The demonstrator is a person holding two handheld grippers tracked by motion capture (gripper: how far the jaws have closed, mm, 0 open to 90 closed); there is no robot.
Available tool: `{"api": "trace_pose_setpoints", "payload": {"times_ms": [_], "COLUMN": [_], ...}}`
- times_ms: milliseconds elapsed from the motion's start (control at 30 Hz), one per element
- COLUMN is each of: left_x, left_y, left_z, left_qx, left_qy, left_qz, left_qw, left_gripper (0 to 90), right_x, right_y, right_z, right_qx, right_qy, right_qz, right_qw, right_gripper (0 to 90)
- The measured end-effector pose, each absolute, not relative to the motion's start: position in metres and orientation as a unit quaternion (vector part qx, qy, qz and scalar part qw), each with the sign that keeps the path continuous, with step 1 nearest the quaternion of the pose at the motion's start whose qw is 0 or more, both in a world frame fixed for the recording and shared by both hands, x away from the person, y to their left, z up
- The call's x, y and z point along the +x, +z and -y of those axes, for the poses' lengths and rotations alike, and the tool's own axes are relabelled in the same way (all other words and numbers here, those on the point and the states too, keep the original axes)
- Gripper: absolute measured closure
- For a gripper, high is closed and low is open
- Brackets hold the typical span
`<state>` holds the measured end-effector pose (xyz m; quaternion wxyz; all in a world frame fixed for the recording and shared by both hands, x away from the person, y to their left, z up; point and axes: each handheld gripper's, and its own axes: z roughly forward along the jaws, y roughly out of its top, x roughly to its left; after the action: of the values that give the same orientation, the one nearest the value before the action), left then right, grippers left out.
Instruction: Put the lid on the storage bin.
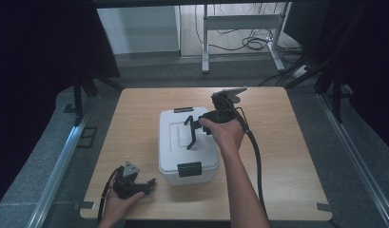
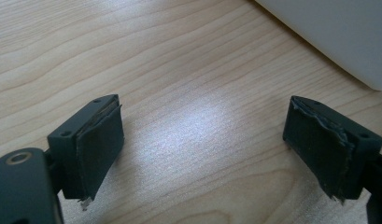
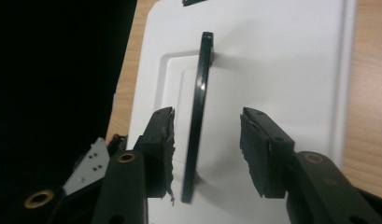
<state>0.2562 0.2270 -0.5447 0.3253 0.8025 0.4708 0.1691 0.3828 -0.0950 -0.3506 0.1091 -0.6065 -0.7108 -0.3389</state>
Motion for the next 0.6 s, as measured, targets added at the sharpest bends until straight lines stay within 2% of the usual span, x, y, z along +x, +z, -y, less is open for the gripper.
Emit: {"api": "trace_pose_setpoints", "payload": {"times_ms": [300,600], "left_x": [0.256,0.256], "left_y": [-0.545,-0.545], "left_z": [-0.227,-0.227], "left_qx": [0.803,0.803], "left_qy": [0.170,0.170], "left_qz": [-0.469,-0.469], "left_qw": [0.325,0.325], "left_gripper": [12.4,12.4], "right_x": [0.377,0.371], "right_y": [-0.349,-0.362], "right_z": [0.119,0.165], "right_qx": [-0.579,-0.571], "right_qy": [-0.353,-0.364], "right_qz": [0.728,0.731], "right_qw": [0.102,0.090], "right_gripper": [50.5,47.3]}}
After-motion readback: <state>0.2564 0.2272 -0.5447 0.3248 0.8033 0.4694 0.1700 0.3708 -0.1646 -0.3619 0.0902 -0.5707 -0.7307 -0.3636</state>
